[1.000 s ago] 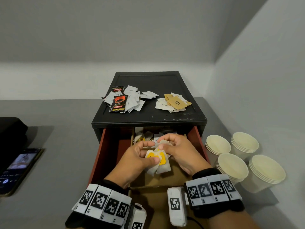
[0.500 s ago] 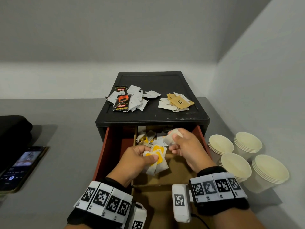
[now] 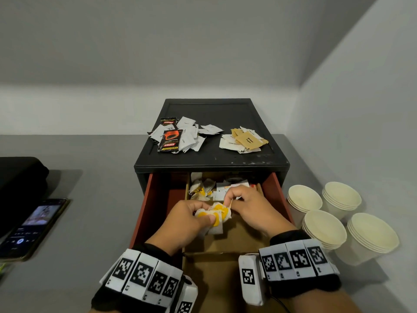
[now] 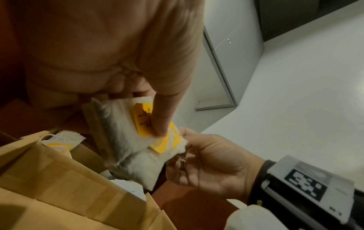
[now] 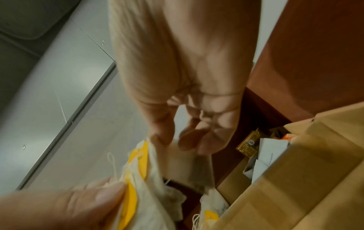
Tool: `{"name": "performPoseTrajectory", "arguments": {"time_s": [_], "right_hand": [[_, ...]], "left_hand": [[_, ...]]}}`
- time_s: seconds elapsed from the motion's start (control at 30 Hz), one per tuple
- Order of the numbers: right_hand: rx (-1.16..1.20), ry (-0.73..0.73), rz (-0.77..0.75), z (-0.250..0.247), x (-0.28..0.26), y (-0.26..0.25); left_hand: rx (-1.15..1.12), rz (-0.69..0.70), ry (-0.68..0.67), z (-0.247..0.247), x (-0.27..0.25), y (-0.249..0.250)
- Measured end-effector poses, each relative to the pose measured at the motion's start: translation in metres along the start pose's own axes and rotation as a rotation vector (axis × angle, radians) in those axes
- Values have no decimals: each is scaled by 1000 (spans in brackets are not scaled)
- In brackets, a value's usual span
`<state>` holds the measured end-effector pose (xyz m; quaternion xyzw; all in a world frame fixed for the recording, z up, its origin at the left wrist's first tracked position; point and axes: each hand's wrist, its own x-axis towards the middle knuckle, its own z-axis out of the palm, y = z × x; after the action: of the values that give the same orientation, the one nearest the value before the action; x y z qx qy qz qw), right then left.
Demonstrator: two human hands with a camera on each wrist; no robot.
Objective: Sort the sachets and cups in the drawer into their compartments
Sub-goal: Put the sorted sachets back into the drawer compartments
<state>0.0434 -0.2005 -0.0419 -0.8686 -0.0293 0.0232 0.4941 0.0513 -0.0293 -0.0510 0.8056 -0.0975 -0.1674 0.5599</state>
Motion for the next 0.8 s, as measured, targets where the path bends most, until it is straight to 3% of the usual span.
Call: {"name": "performPoseTrajectory", "arguments": {"time_s": [0.07, 0.23, 0.37, 0.57, 0.8], "right_hand": [[46, -99, -9, 4, -1, -5], [302, -162, 34, 6, -3, -7], [134, -80, -37, 7, -3, -4], [121, 18, -67, 5, 1, 4], [-20, -21, -63, 3, 0, 2]], "left_hand": [[21, 24, -23, 2, -1, 0], [-12, 33, 41, 3, 1, -3], [-113, 33, 105, 4, 3, -3], [-298, 7, 132, 4, 4, -1], [-199, 17, 89, 3, 6, -1]]}}
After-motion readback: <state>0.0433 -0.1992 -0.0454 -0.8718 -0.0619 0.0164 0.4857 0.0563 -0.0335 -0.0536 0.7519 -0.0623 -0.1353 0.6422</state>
